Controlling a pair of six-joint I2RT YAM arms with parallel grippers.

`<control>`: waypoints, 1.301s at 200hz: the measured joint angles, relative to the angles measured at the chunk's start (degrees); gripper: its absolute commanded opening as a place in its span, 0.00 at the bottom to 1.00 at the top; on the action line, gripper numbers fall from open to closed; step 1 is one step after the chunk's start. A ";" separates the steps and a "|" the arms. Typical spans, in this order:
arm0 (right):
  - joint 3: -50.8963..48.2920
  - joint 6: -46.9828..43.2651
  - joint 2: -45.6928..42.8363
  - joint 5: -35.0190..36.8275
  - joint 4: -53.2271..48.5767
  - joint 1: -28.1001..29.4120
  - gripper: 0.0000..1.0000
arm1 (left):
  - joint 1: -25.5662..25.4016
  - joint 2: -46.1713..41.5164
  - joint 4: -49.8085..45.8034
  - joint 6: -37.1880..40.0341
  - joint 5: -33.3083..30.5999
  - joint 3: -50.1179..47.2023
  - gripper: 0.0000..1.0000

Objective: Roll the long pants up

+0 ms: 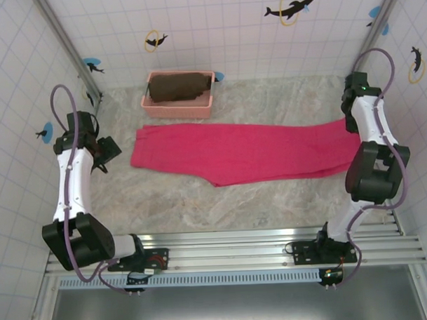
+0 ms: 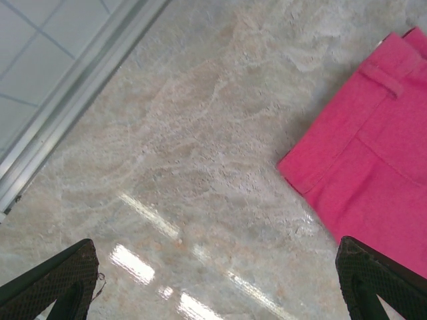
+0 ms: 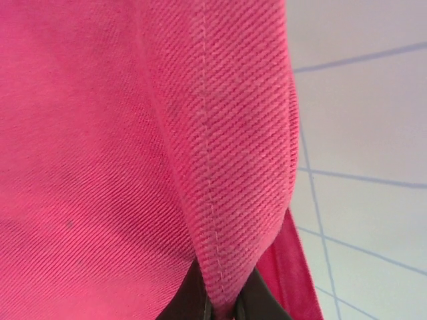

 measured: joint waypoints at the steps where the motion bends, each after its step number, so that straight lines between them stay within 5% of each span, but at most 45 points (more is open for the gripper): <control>1: 0.02 0.00 -0.04 0.04 -0.04 0.15 0.00 | -0.04 0.00 0.00 0.00 0.02 -0.04 0.94; 53: 8.37 6.73 0.92 4.39 -7.39 26.16 0.00 | -1.66 0.46 0.66 0.92 2.19 -2.43 0.94; 115: 43.65 13.81 22.60 9.84 -18.75 51.36 0.00 | -1.66 2.27 3.34 3.58 5.40 -3.63 0.94; 151: 63.87 15.02 39.43 7.43 -21.81 57.99 0.00 | -1.79 4.46 4.98 3.89 8.41 -3.32 0.94; 260: 64.26 9.22 42.42 1.20 -12.55 66.58 0.00 | -2.29 3.10 6.23 4.28 10.51 -3.61 0.94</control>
